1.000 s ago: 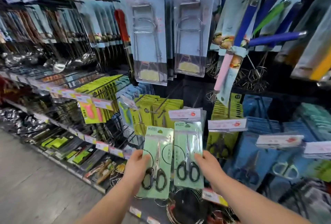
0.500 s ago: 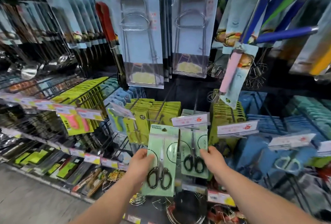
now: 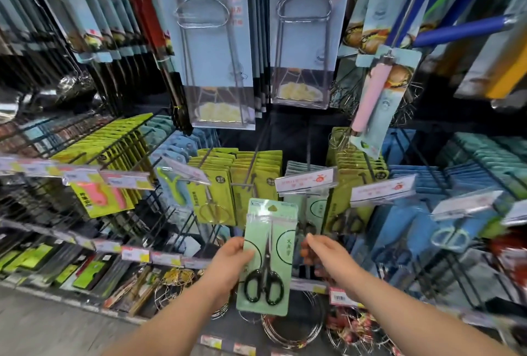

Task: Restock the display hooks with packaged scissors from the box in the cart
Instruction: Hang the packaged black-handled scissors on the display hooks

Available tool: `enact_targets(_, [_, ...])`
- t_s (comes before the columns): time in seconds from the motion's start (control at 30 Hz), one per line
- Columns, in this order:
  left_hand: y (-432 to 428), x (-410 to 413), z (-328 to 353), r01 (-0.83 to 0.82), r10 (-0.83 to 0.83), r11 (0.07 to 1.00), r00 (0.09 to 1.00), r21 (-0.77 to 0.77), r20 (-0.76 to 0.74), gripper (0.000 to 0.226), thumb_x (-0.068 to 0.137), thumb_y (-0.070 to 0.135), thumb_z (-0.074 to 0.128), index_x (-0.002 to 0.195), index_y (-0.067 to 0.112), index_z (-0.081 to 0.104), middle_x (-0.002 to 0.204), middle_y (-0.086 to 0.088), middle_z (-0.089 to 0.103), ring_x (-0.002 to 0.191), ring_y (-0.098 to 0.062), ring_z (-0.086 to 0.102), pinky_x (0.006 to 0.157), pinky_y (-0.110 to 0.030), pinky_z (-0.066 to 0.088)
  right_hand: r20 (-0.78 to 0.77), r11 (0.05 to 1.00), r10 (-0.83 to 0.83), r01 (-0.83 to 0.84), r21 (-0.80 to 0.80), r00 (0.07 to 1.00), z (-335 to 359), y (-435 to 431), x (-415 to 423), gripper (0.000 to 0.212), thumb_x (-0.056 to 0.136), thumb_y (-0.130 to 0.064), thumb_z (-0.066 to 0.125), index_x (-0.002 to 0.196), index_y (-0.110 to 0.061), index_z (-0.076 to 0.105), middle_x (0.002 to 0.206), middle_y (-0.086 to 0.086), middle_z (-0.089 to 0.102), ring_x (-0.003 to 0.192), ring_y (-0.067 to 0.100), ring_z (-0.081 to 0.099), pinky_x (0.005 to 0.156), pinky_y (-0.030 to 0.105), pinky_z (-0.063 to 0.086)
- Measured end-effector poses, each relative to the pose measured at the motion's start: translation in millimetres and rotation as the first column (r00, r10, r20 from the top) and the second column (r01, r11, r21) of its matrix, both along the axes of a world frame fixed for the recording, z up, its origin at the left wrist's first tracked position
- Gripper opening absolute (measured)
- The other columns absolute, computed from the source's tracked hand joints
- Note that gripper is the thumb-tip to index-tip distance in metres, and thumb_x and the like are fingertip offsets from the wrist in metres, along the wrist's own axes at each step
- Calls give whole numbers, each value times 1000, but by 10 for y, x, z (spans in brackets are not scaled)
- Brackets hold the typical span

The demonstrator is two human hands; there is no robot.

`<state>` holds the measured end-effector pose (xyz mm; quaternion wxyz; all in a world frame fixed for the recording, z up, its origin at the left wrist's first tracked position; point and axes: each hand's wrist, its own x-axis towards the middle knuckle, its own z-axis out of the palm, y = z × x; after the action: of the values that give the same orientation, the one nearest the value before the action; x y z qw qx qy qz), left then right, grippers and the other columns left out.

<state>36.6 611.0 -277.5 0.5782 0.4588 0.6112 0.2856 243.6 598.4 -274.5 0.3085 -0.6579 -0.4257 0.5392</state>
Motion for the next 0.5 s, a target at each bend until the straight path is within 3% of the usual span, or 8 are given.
enact_targets(0.03, [-3, 42, -13, 24, -24, 1000, 1000, -2, 10, 14, 95, 7, 50, 104, 12, 58, 108, -13, 68, 100, -27, 61, 90, -39, 46, -24, 999, 53, -53, -11, 998, 15, -87, -41, 24, 95, -41, 47, 100, -22, 60, 97, -5, 63, 88, 10, 59, 76, 24, 48])
enact_targets(0.1, [-9, 130, -39, 65, -66, 998, 997, 4, 28, 13, 95, 9, 50, 104, 14, 59, 107, -13, 68, 100, -26, 62, 93, -42, 46, 75, 992, 111, -115, 42, 991, -44, -186, -82, 17, 94, -35, 53, 90, -19, 59, 86, -5, 61, 77, 8, 57, 69, 22, 48])
enact_targets(0.2, [13, 278, -44, 81, -81, 997, 996, 8, 37, 22, 95, 15, 53, 116, 15, 57, 115, -8, 66, 109, -25, 60, 96, -42, 44, 186, 986, 26, -56, 159, 982, -121, -231, -63, 21, 92, -21, 56, 76, -10, 48, 68, 4, 44, 64, 14, 45, 65, 29, 44])
enact_targets(0.33, [110, 437, -68, 85, -86, 995, 996, 49, 19, 21, 93, 23, 55, 113, 17, 60, 112, -8, 66, 108, -28, 61, 100, -53, 46, 239, 967, -58, -4, 253, 969, -89, -248, 39, 22, 93, -22, 55, 77, -9, 47, 66, 6, 37, 62, 14, 38, 58, 25, 35])
enact_targets(0.4, [142, 506, -71, 99, -99, 991, 995, 85, 0, 22, 94, 21, 52, 113, 12, 60, 105, -7, 66, 98, -25, 62, 98, -47, 48, 253, 967, -83, 16, 254, 964, -89, -244, 75, 23, 93, -22, 55, 76, -10, 45, 64, 4, 37, 59, 13, 37, 55, 22, 33])
enact_targets(0.5, [143, 586, -13, 97, -95, 987, 995, 129, -20, 18, 96, 18, 48, 105, 7, 59, 89, -8, 55, 81, -17, 49, 74, -29, 43, 241, 970, -109, 50, 238, 964, -87, -201, 103, 27, 93, -22, 55, 72, -11, 41, 59, 0, 35, 57, 15, 37, 56, 27, 35])
